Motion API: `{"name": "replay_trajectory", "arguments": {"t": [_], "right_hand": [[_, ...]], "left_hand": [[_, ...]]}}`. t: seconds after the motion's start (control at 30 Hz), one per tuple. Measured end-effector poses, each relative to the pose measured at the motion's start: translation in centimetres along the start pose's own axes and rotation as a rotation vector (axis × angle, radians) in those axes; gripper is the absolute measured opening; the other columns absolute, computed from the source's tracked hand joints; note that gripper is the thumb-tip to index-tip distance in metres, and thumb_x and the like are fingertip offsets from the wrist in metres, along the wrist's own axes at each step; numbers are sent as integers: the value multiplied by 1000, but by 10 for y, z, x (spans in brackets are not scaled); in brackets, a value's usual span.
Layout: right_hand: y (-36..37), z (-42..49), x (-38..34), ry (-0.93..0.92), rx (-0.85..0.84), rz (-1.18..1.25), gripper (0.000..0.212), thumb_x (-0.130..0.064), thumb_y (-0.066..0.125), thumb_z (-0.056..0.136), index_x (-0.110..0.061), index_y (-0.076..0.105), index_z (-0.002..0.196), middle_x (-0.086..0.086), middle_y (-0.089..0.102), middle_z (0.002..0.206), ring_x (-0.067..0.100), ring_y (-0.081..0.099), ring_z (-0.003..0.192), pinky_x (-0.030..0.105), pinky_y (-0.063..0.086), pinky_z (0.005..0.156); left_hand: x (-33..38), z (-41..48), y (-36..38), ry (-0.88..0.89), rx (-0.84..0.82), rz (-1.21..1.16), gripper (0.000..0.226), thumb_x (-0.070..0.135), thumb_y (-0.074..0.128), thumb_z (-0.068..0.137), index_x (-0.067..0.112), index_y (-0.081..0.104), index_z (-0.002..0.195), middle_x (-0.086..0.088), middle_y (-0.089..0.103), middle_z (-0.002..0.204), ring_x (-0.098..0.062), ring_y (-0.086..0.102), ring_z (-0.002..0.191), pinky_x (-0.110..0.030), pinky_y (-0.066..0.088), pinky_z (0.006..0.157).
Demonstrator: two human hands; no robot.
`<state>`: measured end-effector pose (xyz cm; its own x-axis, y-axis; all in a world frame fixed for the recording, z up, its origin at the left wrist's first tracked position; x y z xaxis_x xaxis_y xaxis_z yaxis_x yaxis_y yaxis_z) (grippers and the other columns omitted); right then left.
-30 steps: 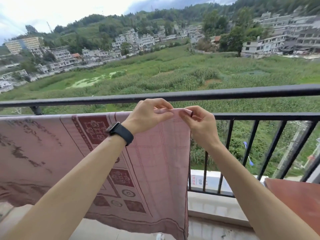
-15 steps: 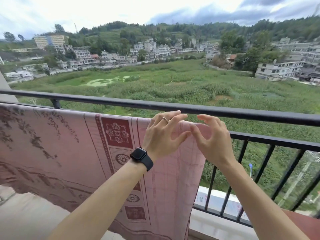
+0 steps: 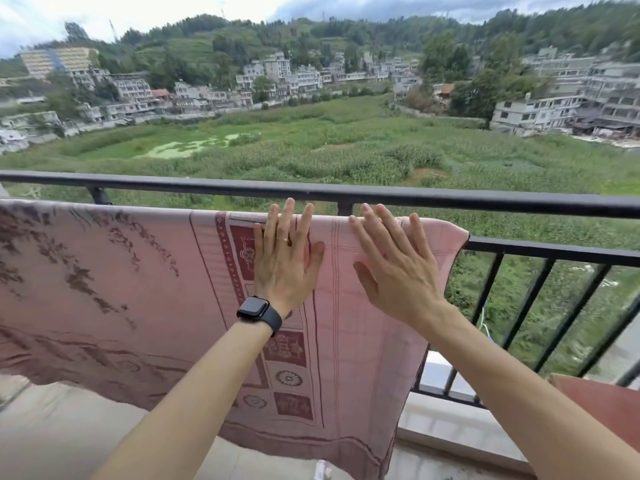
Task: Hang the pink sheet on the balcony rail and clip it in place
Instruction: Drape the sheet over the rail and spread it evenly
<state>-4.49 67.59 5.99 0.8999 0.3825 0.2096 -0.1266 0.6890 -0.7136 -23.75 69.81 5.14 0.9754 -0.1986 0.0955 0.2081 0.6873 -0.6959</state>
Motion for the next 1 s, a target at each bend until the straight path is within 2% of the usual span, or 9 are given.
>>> {"name": "replay_trajectory", "arguments": {"t": [0.13, 0.27, 0.37, 0.43, 0.47, 0.57, 0.67, 0.8, 1.0], "right_hand": [[-14, 1, 3, 91, 137, 104, 64, -43, 53, 96, -18, 38, 152, 6, 27, 162, 23, 19, 152, 58, 6, 121], [-25, -46, 23, 620, 475, 328, 69, -45, 63, 89, -11, 41, 145, 15, 27, 158, 27, 25, 147, 49, 19, 119], [14, -80, 38, 990, 274, 931, 92, -54, 73, 84, -21, 22, 153, 1, 28, 159, 17, 32, 145, 45, 31, 116], [40, -92, 37, 1040, 40, 1317, 95, -50, 83, 75, -25, 30, 149, -4, 50, 148, 14, 55, 129, 43, 48, 104], [48, -99, 38, 1045, -37, 1378, 87, -46, 86, 71, -21, 41, 142, -1, 62, 135, 16, 64, 119, 40, 54, 95], [62, -119, 46, 1060, -82, 1239, 46, -45, 85, 72, -23, 67, 108, -4, 76, 101, 18, 73, 96, 38, 59, 81], [61, -133, 59, 1026, 3, 1042, 14, -38, 80, 80, -28, 71, 77, -17, 72, 73, 4, 68, 72, 32, 55, 70], [64, -134, 70, 992, -16, 1021, 7, -24, 75, 88, -18, 77, 88, -4, 77, 82, 21, 73, 80, 44, 58, 78], [69, -136, 75, 1044, -53, 1189, 27, -44, 85, 71, -21, 76, 82, -2, 77, 82, 18, 73, 83, 36, 59, 80]], "left_hand": [[-10, 5, -12, 29, -8, 25, 56, 54, 34, 98, 34, 31, 151, 0, 25, 160, -23, 19, 148, -54, 9, 118], [5, 15, -18, 160, -37, -43, 56, 58, 36, 95, 32, 40, 145, 0, 36, 154, -21, 28, 144, -54, 11, 118], [49, 33, -20, 273, -144, -151, 63, 63, 41, 90, 30, 41, 144, 0, 47, 146, -20, 40, 136, -50, 21, 116], [85, 51, -20, 331, -288, -196, 66, 66, 44, 88, 30, 43, 143, 0, 53, 138, -21, 48, 127, -44, 33, 109], [102, 60, -21, 354, -375, -205, 64, 66, 45, 87, 30, 46, 140, 0, 58, 132, -22, 53, 121, -42, 39, 102], [141, 85, -17, 357, -620, -271, 50, 65, 50, 85, 29, 64, 116, 3, 68, 108, -21, 62, 100, -38, 52, 83], [166, 94, -9, 349, -686, -415, 37, 55, 55, 85, 24, 74, 92, 4, 71, 86, -19, 66, 85, -38, 58, 75], [175, 93, 2, 296, -534, -459, 32, 58, 57, 84, 30, 72, 81, 12, 69, 77, -15, 65, 77, -36, 57, 71], [168, 97, 10, 271, -575, -657, 27, 66, 66, 73, 41, 73, 80, 20, 71, 79, -1, 66, 83, -36, 57, 78]]}}
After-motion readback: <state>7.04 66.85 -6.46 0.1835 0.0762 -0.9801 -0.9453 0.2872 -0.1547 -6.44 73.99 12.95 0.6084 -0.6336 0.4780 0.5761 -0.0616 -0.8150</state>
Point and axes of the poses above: each hand's wrist, its own z-axis towards the middle knuckle, its own y-axis out of the palm, x = y × z, the point moved 4 cm from there along z, towards the middle knuckle
